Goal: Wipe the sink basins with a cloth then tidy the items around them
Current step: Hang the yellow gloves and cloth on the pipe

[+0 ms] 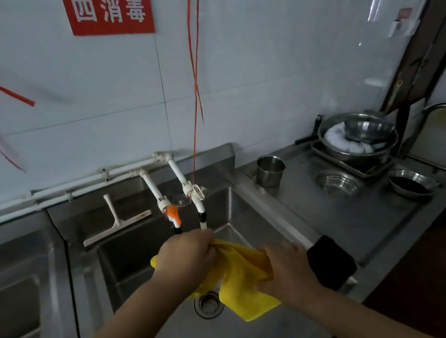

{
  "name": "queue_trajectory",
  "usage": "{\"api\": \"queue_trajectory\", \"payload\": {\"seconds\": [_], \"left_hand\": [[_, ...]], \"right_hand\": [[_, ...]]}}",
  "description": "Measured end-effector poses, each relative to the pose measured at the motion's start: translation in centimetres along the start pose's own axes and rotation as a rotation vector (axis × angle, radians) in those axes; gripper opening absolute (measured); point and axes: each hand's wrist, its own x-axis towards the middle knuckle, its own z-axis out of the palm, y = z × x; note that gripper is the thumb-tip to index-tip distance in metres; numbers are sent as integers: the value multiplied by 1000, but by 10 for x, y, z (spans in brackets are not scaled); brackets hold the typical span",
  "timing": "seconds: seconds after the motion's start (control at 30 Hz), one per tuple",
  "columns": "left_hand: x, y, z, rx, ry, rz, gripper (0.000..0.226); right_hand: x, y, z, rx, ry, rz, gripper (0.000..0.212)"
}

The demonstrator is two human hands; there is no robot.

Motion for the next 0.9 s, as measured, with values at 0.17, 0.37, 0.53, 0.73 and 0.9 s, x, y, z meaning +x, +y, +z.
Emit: {"api": "queue_trajectory", "payload": {"seconds": [0.17,0.37,0.53,0.73,0.9], "left_hand": [[51,-28,-18,40,37,-48,18],[119,-71,-51,135,101,-132,20],[186,-89,-72,244,110,-110,24],[280,-120,-51,448,-108,-80,32],[323,-139,-18,466,-60,-116,39]], "right_hand": [[69,16,-13,241,105,16,25],[166,28,-66,230,313,-140,11],[248,39,-93,218,288,-221,7],[323,62,-85,191,227,-300,6],[374,76,-47,194,126,-309,11]]}}
